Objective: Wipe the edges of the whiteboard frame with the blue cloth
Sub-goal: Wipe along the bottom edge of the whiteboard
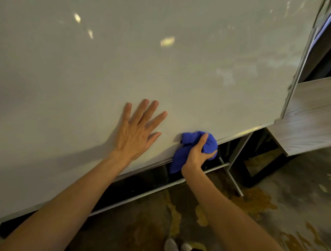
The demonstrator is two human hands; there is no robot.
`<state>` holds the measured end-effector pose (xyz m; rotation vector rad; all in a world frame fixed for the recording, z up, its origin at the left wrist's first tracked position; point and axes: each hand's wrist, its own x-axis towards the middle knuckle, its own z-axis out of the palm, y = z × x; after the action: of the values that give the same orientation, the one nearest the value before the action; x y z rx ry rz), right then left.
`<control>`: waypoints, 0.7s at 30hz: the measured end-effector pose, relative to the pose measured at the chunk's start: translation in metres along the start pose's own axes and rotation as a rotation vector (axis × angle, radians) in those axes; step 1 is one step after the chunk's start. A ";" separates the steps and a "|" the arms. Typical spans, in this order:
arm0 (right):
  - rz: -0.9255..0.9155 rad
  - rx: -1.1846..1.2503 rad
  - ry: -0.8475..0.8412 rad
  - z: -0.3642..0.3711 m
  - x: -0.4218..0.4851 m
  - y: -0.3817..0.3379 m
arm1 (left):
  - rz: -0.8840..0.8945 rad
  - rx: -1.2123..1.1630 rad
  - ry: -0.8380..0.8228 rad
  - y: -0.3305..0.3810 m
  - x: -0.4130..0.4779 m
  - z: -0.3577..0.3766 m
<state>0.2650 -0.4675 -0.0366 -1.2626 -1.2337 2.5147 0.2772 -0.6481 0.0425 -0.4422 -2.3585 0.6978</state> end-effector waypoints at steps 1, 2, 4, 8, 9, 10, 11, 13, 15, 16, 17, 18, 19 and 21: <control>-0.009 -0.006 0.009 0.000 0.003 -0.007 | -0.016 0.010 -0.002 -0.004 -0.003 -0.001; -0.015 -0.003 0.013 0.001 0.004 -0.012 | -0.029 0.023 -0.002 -0.006 -0.006 -0.002; -0.014 0.013 0.017 0.004 0.003 -0.014 | -0.043 0.020 -0.009 -0.009 -0.009 -0.003; -0.014 0.052 0.012 0.009 -0.007 0.003 | -0.047 -0.012 -0.030 -0.009 -0.012 -0.004; 0.000 0.057 0.012 0.009 -0.009 0.008 | -0.046 -0.025 -0.030 -0.009 -0.012 -0.004; 0.036 0.069 0.003 0.009 -0.012 0.013 | -0.044 -0.036 -0.034 -0.009 -0.012 -0.004; 0.088 0.078 -0.012 0.010 -0.017 0.019 | -0.045 -0.043 -0.039 -0.009 -0.012 -0.006; 0.169 0.066 -0.048 0.011 -0.027 0.030 | -0.050 -0.041 -0.053 -0.008 -0.011 -0.007; 0.191 0.049 -0.090 0.007 -0.035 0.035 | -0.049 -0.016 -0.052 -0.006 -0.010 -0.009; 0.180 0.039 -0.101 0.005 -0.036 0.036 | -0.050 -0.005 -0.057 -0.006 -0.012 -0.009; 0.161 0.035 -0.105 0.004 -0.035 0.034 | -0.048 -0.002 -0.057 -0.006 -0.011 -0.009; 0.137 0.036 -0.112 0.001 -0.032 0.030 | -0.038 -0.003 -0.059 -0.007 -0.011 -0.010; 0.118 0.039 -0.114 -0.001 -0.029 0.025 | -0.027 -0.002 -0.063 -0.008 -0.011 -0.011; 0.079 0.031 -0.088 -0.004 -0.020 0.012 | -0.012 -0.011 -0.064 -0.011 -0.010 -0.012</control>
<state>0.2840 -0.4808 -0.0333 -1.2303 -1.1789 2.6612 0.2912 -0.6565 0.0522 -0.4160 -2.4239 0.7041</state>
